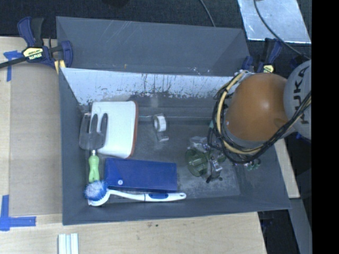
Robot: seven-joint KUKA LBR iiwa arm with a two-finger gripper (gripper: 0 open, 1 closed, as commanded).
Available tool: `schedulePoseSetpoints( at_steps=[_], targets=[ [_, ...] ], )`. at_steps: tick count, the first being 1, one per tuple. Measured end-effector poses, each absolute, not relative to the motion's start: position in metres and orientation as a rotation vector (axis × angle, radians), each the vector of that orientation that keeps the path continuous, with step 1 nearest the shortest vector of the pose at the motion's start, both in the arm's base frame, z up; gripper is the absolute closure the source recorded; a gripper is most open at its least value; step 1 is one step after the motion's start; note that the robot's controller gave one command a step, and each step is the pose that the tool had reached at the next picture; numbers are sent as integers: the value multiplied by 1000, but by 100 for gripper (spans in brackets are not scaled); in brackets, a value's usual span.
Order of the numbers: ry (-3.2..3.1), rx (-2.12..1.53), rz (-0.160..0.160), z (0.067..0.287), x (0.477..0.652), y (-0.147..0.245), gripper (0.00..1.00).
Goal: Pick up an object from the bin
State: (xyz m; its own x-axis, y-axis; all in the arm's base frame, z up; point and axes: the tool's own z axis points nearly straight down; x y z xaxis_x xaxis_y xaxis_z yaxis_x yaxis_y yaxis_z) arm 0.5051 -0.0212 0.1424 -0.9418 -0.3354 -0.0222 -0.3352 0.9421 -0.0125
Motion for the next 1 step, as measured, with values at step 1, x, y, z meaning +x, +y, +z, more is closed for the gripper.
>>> schedulePoseSetpoints(
  at_steps=[1],
  targets=[
    [3095,-515,-6,96,495,-20,100]
  ],
)
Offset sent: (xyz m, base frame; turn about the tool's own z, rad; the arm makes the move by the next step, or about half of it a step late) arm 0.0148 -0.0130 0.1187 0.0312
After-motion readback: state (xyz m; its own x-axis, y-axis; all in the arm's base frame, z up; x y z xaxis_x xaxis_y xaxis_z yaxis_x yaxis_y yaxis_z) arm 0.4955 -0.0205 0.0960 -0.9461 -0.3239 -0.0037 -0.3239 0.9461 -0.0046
